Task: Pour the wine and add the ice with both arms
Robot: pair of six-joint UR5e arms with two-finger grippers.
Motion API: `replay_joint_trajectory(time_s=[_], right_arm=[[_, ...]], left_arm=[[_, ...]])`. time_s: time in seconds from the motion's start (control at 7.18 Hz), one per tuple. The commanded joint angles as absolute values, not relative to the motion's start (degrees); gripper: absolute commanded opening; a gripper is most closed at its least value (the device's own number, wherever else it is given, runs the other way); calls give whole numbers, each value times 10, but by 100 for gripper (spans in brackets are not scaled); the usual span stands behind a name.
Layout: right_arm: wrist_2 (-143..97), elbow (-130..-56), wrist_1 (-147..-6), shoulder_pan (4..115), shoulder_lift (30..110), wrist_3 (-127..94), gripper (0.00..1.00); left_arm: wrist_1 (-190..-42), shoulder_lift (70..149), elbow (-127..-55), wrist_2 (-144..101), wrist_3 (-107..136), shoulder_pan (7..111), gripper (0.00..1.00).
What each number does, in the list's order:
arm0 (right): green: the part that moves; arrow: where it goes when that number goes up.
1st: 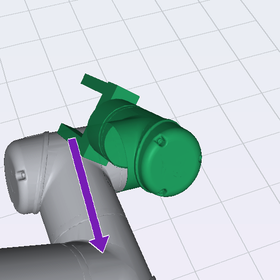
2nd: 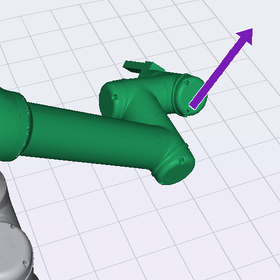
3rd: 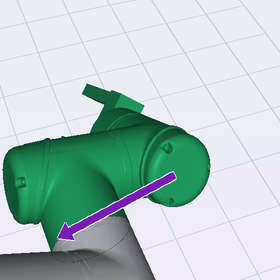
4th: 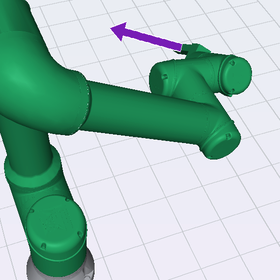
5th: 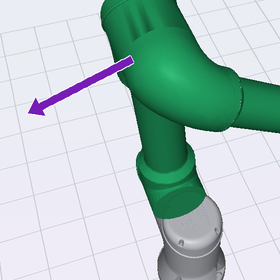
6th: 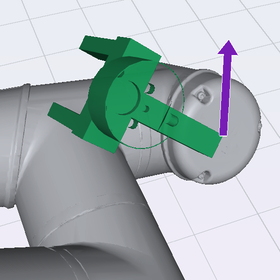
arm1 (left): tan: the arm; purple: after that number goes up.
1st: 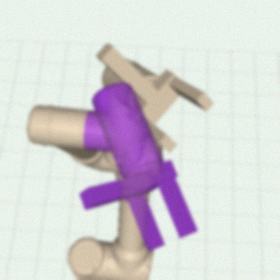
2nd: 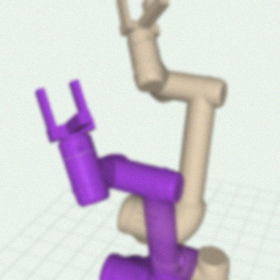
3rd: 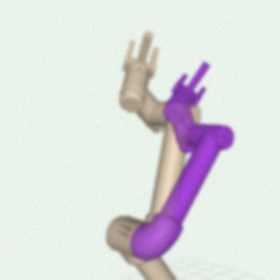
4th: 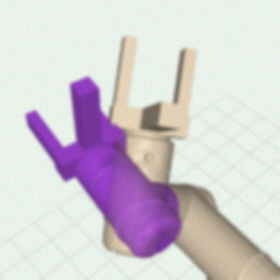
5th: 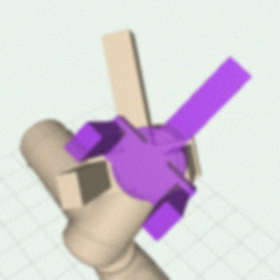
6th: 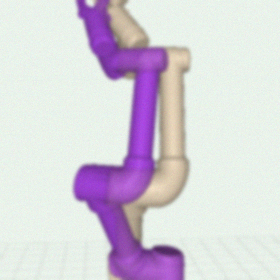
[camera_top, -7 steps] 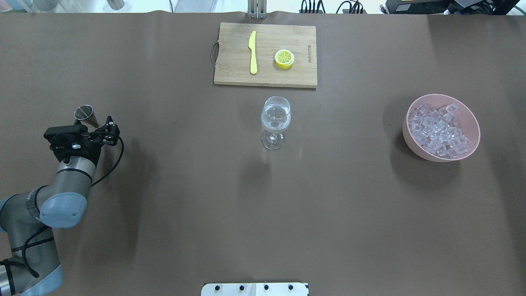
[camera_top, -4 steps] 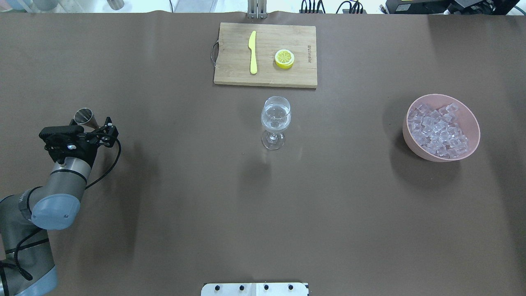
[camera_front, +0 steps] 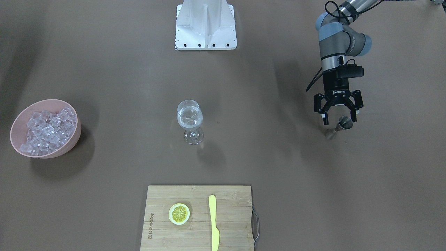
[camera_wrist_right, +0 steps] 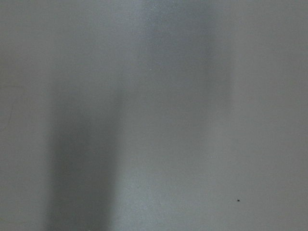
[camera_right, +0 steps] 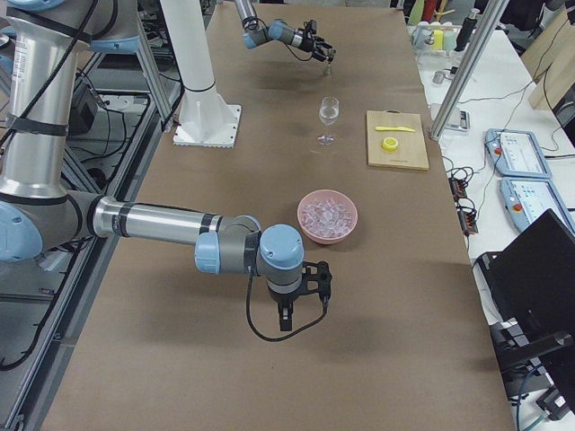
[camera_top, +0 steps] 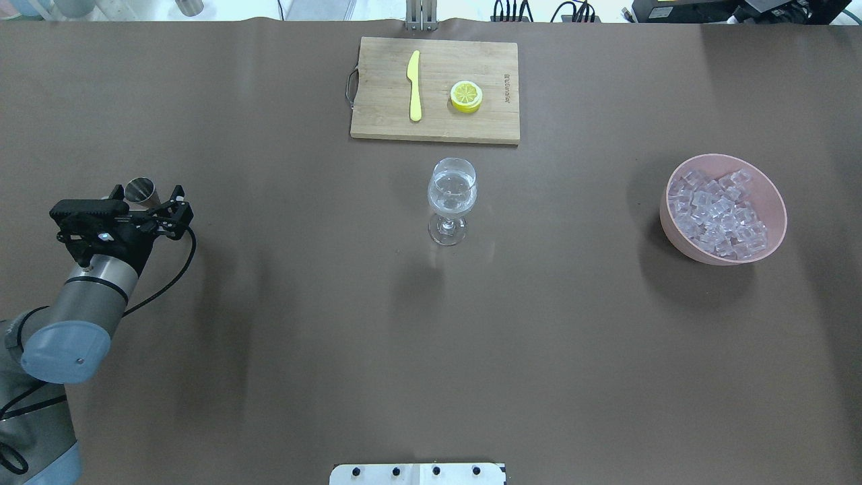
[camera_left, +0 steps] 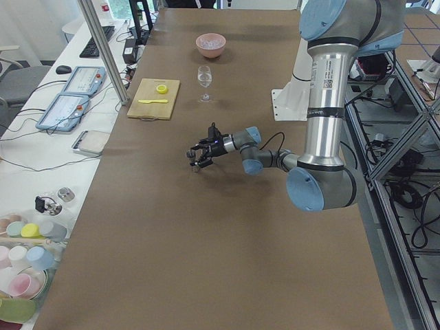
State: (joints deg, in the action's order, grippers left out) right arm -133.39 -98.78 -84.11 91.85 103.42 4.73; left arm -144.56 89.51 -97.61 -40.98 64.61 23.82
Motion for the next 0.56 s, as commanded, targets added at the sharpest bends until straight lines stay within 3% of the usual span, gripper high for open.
replay_joint_trajectory(time_s=[0.0,0.42], right_arm=[[-1334,-988,-841,918,1033,47,100],[-1334,-991,-839,918,1028,44,100]], left_arm=[[-1448,848,-1040,-433,603,240,98],[-1446,838,-1101,-501,560,264,98]])
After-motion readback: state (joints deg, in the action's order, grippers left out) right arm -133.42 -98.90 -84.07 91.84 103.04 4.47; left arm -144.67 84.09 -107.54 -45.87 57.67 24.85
